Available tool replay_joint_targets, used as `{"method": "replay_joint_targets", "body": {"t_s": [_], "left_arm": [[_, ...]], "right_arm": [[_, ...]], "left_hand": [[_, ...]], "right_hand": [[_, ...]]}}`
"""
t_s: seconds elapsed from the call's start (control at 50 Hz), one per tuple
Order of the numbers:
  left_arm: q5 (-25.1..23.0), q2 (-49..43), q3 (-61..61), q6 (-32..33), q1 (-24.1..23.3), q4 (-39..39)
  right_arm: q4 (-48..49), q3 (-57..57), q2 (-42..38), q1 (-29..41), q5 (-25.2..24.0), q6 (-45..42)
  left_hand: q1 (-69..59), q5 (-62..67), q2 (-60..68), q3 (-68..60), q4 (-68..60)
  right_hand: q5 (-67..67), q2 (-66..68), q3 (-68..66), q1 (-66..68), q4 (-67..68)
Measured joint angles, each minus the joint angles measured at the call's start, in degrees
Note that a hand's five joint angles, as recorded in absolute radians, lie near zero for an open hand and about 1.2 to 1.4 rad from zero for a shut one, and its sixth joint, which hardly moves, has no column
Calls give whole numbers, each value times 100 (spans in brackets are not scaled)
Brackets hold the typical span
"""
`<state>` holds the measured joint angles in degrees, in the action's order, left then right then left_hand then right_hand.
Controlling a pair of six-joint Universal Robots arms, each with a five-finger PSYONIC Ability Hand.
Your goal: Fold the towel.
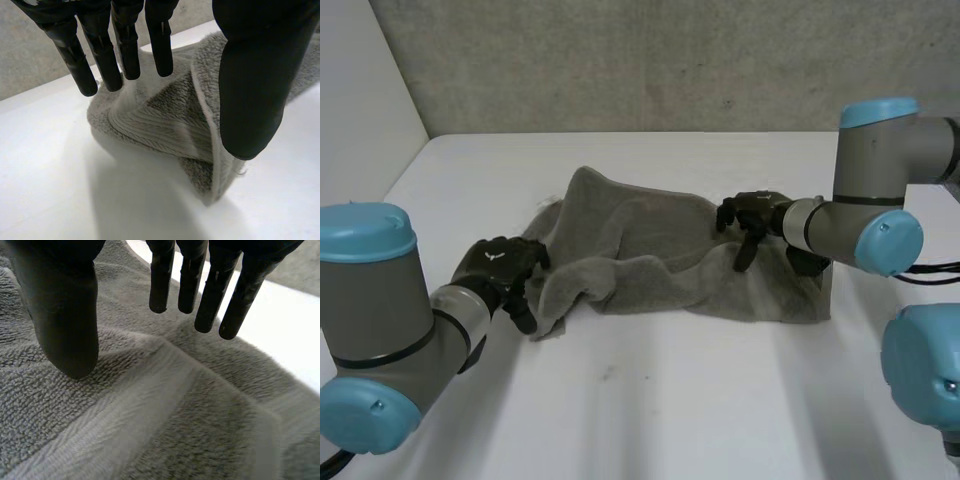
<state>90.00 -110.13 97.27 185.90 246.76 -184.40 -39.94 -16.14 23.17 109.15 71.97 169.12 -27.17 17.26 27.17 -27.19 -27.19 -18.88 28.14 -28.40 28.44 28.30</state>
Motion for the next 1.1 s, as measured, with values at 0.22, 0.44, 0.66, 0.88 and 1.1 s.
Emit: {"method": "replay_joint_targets", "body": {"t_s": [0.22, 0.44, 0.66, 0.88, 1.1], "left_arm": [[-5, -6, 50, -11, -96, 8], [-6, -246, -80, -51, -101, -259], [9, -747, -448, -331, -107, -495], [3, -1002, -606, -465, -111, -483], [3, -969, -637, -688, -126, -481]], "right_arm": [[85, 29, -265, -7, -114, 222], [100, -51, 36, 52, -128, 197], [292, -1598, 1533, -166, -209, 136], [1559, -4394, 3848, -707, -555, 36], [2173, -6465, 5428, -1356, -1008, -387]], "left_hand": [[-18, 15, 14, -11, -12], [-24, 36, 27, -23, -32], [-99, 87, 98, -94, -88], [-1263, 1217, 1263, -1259, -1259], [-1716, 1701, 1723, -1716, -1724]], "right_hand": [[-522, 596, -568, 566, 531], [-4739, 4703, -4727, 4732, 4828], [-4740, 4703, -4777, 4732, 4828], [-4740, 4703, -4777, 4733, 4828], [-4740, 4703, -4777, 4733, 4828]]}}
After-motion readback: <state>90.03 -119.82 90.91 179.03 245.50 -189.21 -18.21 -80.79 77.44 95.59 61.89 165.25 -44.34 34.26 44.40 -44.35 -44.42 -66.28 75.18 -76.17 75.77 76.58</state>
